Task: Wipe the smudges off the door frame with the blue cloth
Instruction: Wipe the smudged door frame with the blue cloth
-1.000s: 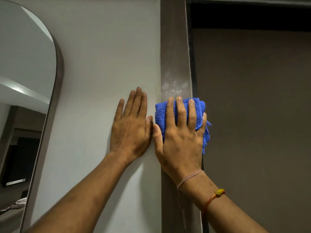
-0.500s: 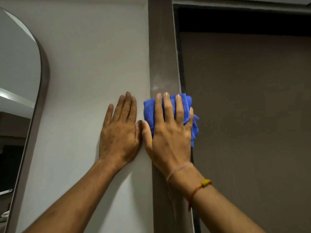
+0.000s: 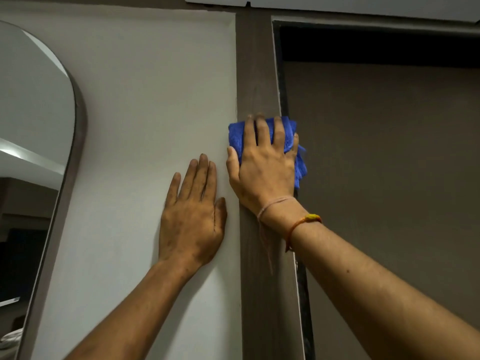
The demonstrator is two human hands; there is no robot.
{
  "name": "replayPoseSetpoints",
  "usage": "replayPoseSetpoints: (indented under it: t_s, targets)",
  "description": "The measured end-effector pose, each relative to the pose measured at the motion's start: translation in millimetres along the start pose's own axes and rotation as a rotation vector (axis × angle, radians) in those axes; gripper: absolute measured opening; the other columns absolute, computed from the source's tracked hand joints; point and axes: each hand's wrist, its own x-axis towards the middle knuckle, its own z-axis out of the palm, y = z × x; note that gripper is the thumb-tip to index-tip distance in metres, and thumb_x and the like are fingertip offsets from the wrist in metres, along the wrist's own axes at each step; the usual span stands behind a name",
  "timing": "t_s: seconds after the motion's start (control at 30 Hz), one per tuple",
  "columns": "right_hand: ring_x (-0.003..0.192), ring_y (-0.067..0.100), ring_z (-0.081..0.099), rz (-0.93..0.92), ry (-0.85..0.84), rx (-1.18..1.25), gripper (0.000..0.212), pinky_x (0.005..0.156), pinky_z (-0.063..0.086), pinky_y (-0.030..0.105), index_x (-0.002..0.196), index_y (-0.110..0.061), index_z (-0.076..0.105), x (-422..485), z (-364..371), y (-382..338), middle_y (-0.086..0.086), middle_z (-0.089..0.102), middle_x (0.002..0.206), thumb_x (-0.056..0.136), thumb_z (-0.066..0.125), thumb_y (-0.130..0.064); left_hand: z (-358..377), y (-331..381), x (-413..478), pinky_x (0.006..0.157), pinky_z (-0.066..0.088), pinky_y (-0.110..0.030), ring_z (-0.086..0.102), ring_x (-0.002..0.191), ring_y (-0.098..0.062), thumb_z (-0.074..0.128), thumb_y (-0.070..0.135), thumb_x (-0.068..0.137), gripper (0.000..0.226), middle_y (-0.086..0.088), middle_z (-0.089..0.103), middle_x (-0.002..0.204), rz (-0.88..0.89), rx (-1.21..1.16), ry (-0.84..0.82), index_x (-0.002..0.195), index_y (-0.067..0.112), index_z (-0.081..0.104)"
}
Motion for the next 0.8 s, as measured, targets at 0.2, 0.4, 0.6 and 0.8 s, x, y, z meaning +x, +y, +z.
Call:
replayPoseSetpoints:
  t_s: [0.2,0.4,0.6,0.8]
  targets:
    - [0.145,0.032,0.009,-0.048,0.023,-0.004,0.068,0.115,0.002,0.058,0.147,-0.012,0.019,-41,2,-6,0.011,0.023,0.156,0.093,0.033,-0.050,0,-1,0,0.120,-0.001,-0.040,-0.009,0.146,-0.017,0.002,0.043,0.090,0.064,-0.005,-0.007,0.158,-0.001,0.031,-0.027,0.147,0.014,-0.006]
    - [0.140,0.033,0.031,-0.126,-0.024,-0.123,0.068,0.110,0.027,0.062,0.143,-0.012,0.033,-102,1,1,0.011,0.038,0.150,0.088,0.030,-0.052,-4,0,-1,0.120,-0.002,-0.040,-0.012,0.145,-0.019,0.004,0.046,0.084,0.071,-0.007,-0.011,0.158,0.005,0.049,-0.077,0.146,0.013,-0.011]
    - [0.142,0.033,0.024,-0.236,-0.069,-0.095,0.066,0.113,0.015,0.060,0.144,-0.013,0.028,-68,-3,9,0.011,0.034,0.151,0.090,0.034,-0.050,-5,2,-1,0.121,-0.001,-0.040,-0.010,0.145,-0.017,0.000,0.044,0.087,0.068,-0.006,-0.007,0.158,-0.001,0.036,-0.056,0.147,0.013,-0.006]
    - [0.144,0.032,0.013,-0.194,-0.047,-0.068,0.067,0.114,0.009,0.060,0.147,-0.014,0.018,1,-5,5,0.009,0.025,0.154,0.092,0.033,-0.051,-2,1,0,0.121,0.001,-0.040,-0.007,0.145,-0.017,0.012,0.040,0.092,0.062,-0.004,-0.004,0.157,-0.006,0.020,-0.019,0.147,0.014,-0.001]
